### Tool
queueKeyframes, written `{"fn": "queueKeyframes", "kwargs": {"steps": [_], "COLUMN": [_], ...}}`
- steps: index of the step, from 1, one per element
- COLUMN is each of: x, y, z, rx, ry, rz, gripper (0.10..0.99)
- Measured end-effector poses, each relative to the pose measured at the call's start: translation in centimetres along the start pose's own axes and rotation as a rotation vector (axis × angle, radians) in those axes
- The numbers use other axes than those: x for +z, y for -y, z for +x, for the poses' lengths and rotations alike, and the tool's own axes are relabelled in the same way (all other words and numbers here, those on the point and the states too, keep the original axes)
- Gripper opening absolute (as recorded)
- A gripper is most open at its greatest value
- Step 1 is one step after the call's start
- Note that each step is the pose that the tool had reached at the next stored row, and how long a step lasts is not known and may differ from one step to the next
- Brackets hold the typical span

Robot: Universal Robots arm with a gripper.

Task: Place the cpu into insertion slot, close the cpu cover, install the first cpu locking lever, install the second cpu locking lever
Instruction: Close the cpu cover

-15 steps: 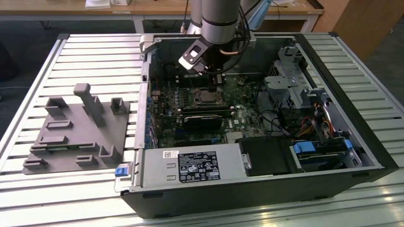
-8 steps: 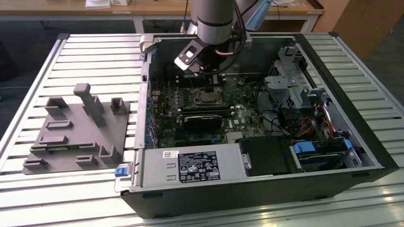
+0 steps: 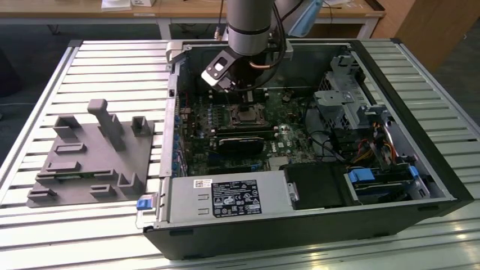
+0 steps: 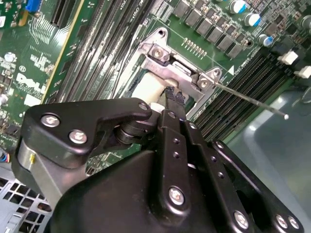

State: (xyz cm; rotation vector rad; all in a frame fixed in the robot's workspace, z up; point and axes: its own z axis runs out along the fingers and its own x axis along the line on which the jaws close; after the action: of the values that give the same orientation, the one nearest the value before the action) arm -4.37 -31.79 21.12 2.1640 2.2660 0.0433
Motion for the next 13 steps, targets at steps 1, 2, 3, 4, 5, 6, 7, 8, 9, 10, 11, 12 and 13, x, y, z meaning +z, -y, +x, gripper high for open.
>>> {"fn": "queueKeyframes", "kwargs": {"steps": [1, 2, 3, 4, 5, 6, 7, 8, 9, 10, 11, 12, 13], "x": [0.07, 0.11, 0.15, 0.21, 0.28, 0.33, 0.37, 0.43, 0.51, 0.6, 0.7, 0.83, 0.93], "y": [0.08, 0.18, 0.32, 0.44, 0.54, 0.64, 0.74, 0.82, 0.87, 0.9, 0.91, 0.93, 0.94], "z": [0.0, 0.0, 0.01, 0.01, 0.02, 0.02, 0.03, 0.03, 0.03, 0.03, 0.03, 0.03, 0.03], "rx": [0.0, 0.0, 0.0, 0.0, 0.0, 0.0, 0.0, 0.0, 0.0, 0.0, 0.0, 0.0, 0.0], "ry": [0.0, 0.0001, 0.0001, 0.0001, -0.0001, 0.0, 0.0, 0.0, 0.0, 0.0, 0.0, -0.0001, -0.0002], "rz": [0.0, 0.0, 0.0, 0.0, 0.0, 0.0, 0.0, 0.0, 0.0, 0.001, 0.002, 0.002, 0.003], "gripper": [0.106, 0.106, 0.106, 0.106, 0.106, 0.106, 0.106, 0.106, 0.106, 0.106, 0.106, 0.106, 0.106]}}
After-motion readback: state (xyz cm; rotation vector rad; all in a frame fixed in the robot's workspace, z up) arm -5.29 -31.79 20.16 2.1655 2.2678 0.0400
